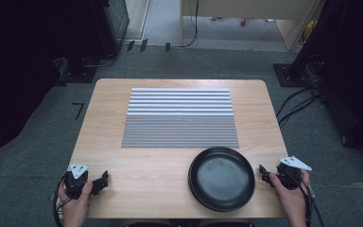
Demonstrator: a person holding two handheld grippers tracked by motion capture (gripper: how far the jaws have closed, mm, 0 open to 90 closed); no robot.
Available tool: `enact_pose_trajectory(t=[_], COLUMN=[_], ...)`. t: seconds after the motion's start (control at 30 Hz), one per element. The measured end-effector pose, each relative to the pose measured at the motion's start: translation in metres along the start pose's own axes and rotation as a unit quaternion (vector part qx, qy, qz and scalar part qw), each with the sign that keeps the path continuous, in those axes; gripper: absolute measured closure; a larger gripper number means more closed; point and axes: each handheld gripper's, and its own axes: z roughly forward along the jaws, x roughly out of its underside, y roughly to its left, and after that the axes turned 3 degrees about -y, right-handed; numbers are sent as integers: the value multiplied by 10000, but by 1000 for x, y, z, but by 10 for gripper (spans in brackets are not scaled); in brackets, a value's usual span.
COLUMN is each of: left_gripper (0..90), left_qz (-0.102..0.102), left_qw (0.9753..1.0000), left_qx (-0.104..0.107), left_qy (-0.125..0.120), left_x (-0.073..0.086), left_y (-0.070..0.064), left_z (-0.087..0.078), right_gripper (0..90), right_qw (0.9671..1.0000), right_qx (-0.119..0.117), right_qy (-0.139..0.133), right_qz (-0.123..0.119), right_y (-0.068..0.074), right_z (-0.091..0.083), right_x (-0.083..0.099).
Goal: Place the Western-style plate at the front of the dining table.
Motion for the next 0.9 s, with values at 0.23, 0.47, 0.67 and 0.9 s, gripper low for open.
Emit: enact_pose_trajectory(t=[0.23, 0.47, 0.67, 0.9], left_gripper=[104, 99, 98, 96], left_qz=[-51, -100, -207, -75], left_qw=[10000, 9996, 9983, 9970], left_qx=[-5, 215, 508, 720], left_qy=[76, -126, -211, -255], left_x=[-3, -11, -19, -28], left_y=[-3, -21, -38, -62], left_z=[-2, -9, -13, -14], right_gripper=[160, 161, 174, 216], right_qw=[9998, 9976, 9967, 9952], right_qx=[40, -16, -5, 45], right_qy=[-58, -460, -650, -746], right_qz=[173, 521, 493, 638], right_y=[0, -1, 4, 8], right_z=[-3, -20, -29, -36], right_x=[1, -7, -11, -17])
